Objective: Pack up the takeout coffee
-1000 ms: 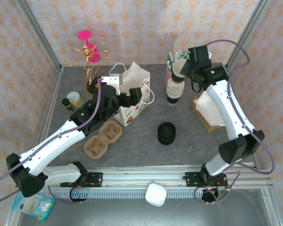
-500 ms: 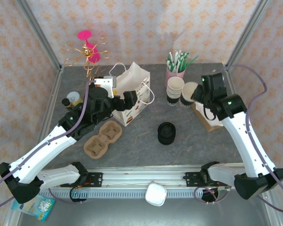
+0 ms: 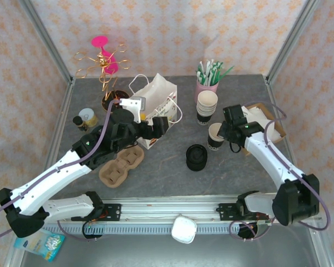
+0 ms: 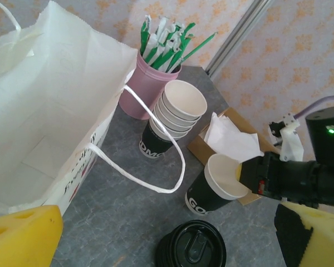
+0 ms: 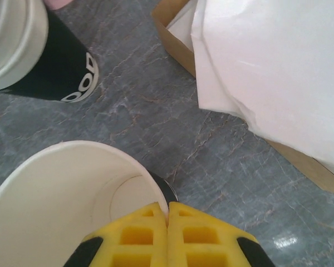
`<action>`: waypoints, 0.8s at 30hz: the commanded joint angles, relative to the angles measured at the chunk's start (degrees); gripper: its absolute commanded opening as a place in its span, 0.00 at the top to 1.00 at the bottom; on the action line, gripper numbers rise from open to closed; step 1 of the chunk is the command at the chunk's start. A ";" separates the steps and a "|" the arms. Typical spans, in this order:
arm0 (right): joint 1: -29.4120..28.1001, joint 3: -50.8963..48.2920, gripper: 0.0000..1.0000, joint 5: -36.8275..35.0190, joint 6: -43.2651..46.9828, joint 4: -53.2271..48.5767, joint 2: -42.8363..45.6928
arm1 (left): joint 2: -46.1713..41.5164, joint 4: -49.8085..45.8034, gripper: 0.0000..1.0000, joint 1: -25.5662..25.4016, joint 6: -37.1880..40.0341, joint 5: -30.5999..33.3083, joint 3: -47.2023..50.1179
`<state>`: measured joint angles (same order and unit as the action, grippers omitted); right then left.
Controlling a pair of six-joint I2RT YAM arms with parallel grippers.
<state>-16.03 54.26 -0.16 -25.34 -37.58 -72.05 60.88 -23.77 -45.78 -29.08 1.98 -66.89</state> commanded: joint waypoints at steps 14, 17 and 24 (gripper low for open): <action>0.30 -2.92 0.90 -2.61 -0.06 9.48 -4.83 | 0.86 -1.45 0.01 -1.08 0.58 1.71 0.00; 0.30 -2.93 0.86 -2.85 0.25 9.05 -5.19 | 0.73 -1.97 0.01 -1.20 0.88 1.87 0.07; 0.30 -2.12 0.69 -1.38 0.60 7.39 -2.05 | 0.25 -3.54 0.01 -2.11 1.40 2.37 -0.68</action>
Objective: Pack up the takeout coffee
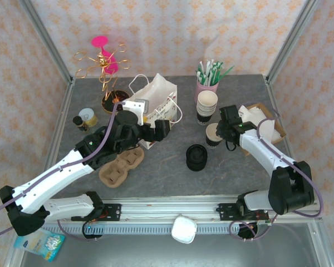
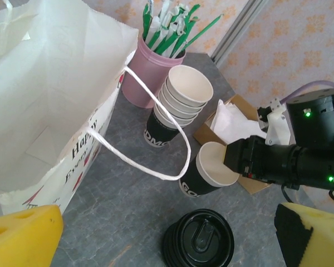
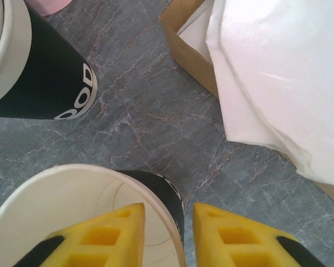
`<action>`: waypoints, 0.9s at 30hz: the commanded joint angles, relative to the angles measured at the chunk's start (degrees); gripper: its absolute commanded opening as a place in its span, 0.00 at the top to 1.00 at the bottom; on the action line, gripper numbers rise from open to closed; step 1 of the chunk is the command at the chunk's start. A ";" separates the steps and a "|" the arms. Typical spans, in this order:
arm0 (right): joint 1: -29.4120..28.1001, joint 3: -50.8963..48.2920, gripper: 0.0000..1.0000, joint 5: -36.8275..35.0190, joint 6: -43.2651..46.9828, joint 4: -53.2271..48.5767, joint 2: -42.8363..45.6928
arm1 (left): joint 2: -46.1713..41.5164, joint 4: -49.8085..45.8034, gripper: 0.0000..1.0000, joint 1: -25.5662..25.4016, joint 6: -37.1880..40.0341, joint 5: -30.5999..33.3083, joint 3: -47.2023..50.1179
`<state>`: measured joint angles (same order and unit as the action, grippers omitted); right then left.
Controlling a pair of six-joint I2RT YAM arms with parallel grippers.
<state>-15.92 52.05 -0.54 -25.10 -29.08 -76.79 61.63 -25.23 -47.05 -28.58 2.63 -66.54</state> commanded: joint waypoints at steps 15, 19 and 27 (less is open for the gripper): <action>1.37 -2.63 0.29 6.40 1.06 -10.61 19.55 | 8.15 -6.28 0.01 -16.95 5.63 5.95 -2.90; 1.58 -5.47 0.23 11.80 0.78 -10.89 22.45 | 15.27 -1.33 0.01 -17.57 7.09 2.11 -2.89; 1.69 -7.84 0.16 16.35 -2.38 -10.03 25.73 | 28.52 0.10 0.08 -16.60 4.30 8.47 -6.37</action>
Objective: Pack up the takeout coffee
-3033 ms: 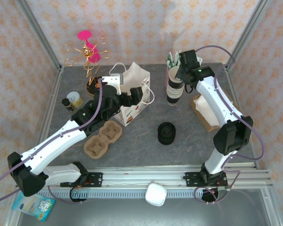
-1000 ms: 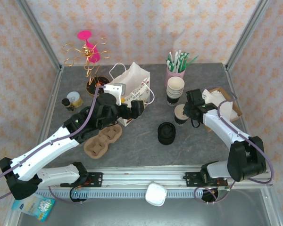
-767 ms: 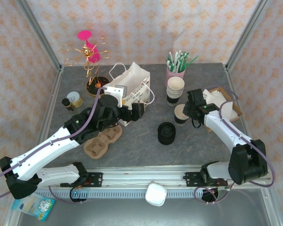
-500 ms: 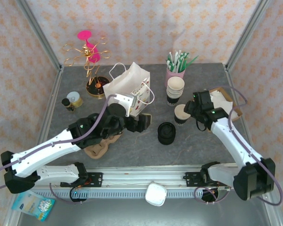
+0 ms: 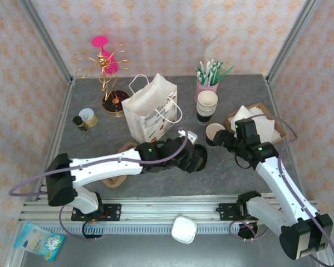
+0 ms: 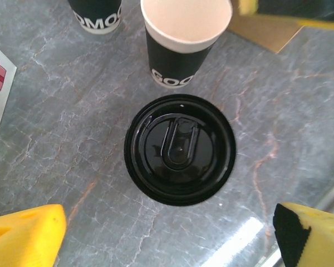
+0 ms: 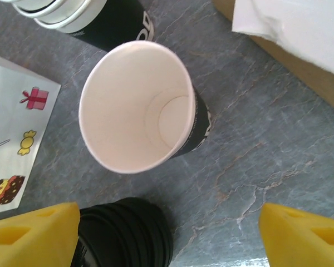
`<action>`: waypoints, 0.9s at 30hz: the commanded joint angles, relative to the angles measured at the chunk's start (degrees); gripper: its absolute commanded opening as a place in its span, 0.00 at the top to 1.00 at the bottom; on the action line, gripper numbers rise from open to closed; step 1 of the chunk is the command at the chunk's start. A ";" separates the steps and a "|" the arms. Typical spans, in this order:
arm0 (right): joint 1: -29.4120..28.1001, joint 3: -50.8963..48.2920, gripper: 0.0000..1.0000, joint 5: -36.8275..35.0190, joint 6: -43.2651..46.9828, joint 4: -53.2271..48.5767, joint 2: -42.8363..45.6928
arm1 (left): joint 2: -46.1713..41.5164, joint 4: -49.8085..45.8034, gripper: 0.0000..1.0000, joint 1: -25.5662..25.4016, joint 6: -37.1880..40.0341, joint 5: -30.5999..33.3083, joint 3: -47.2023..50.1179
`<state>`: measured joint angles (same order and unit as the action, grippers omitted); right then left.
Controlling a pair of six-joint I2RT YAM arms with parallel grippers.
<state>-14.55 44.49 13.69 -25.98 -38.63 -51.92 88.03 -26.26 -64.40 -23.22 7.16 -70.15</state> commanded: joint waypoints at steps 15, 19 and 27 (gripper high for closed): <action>0.55 -2.13 0.10 3.47 -1.96 1.72 0.16 | 15.51 -3.68 0.41 7.44 -0.80 -2.12 -11.29; 0.66 -2.13 0.09 3.61 -1.80 1.72 0.07 | 16.74 -5.56 0.49 7.43 -0.12 -1.25 -11.89; 1.01 -2.21 0.07 3.85 -1.78 1.98 -0.24 | 18.43 -5.96 0.62 7.45 1.67 -3.25 -11.60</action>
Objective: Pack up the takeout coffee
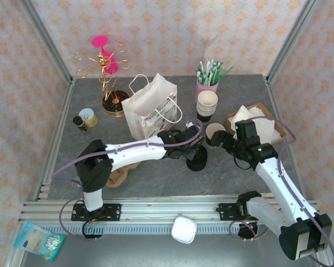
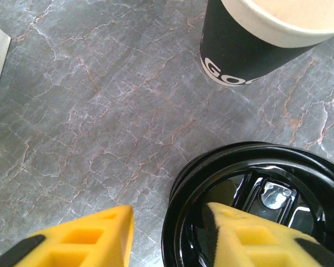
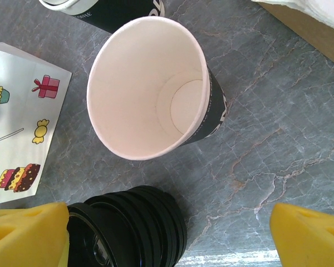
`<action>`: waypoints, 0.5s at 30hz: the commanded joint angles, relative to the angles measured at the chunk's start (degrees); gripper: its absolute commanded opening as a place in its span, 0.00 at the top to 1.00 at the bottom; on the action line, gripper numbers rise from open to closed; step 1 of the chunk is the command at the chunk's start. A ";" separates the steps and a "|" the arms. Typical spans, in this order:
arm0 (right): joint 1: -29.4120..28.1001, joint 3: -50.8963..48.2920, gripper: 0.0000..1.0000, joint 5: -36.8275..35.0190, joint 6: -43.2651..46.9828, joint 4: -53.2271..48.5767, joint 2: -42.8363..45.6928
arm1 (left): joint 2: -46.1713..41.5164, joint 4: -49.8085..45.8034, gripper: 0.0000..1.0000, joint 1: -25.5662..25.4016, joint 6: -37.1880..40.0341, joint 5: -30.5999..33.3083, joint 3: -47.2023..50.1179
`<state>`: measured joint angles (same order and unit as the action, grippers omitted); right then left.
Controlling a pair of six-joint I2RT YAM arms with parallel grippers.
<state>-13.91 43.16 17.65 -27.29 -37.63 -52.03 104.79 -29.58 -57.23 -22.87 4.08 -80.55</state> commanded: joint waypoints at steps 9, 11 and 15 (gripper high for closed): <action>0.46 -0.79 0.07 -0.68 -0.23 0.64 -0.35 | 2.78 -2.78 0.75 0.22 1.63 -0.75 -2.38; 0.46 -0.84 0.07 -0.69 -0.27 0.71 -0.35 | 2.74 -2.98 0.77 0.27 1.60 -0.87 -2.42; 0.47 -0.88 0.07 -0.64 -0.06 0.78 -0.45 | 2.44 -3.25 0.75 0.27 1.37 -0.64 -2.48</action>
<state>-13.72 43.07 17.63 -27.24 -37.45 -52.34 107.39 -30.68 -57.23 -22.35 3.42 -81.67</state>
